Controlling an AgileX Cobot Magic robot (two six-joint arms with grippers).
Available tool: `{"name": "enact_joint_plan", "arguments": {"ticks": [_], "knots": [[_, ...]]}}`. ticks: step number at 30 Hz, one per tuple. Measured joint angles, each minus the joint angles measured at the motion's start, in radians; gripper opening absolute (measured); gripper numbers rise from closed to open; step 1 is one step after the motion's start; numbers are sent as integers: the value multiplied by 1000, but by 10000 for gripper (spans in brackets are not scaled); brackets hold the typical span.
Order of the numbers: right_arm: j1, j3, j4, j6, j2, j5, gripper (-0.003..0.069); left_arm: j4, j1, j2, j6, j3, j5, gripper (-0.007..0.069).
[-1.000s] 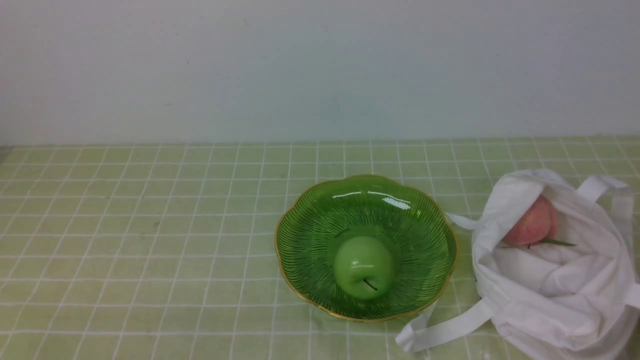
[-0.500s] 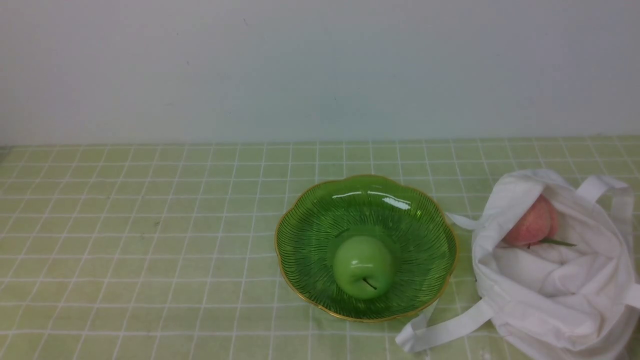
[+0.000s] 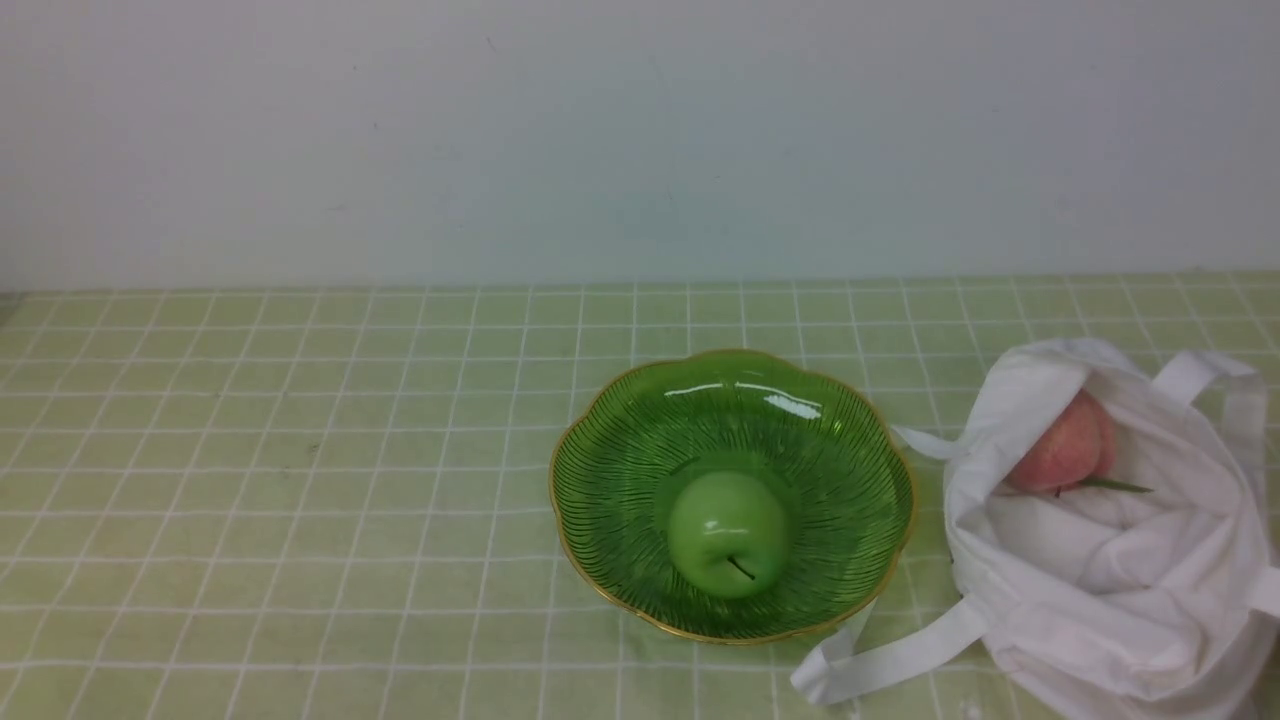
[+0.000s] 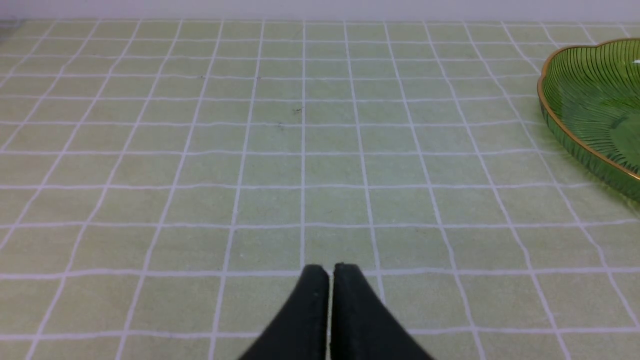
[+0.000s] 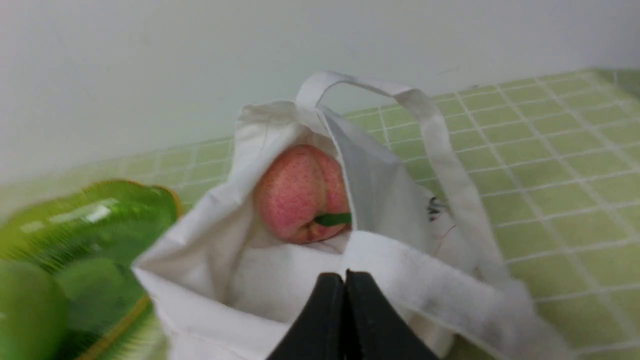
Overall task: Take the fruit out of the bag on the green coffee tablecloth and place them on the plate.
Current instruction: 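Reach into the cloth bag and grasp the peach with the right gripper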
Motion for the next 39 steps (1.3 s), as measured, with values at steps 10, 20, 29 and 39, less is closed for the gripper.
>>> {"name": "enact_joint_plan", "arguments": {"ticks": [10,20,29,39], "knots": [[0,2,497,234,0,-7,-15,0,0,0,0,0,0,-8],[0,-298,407,-121,91,129,-15,0,0,0,0,0,0,-8],[3,-564,185,-184,720,386,-15,0,0,0,-1,0,0,-8],[165,-836,236,-412,1298,428,102,0,0,0,-1,0,0,-8]]}}
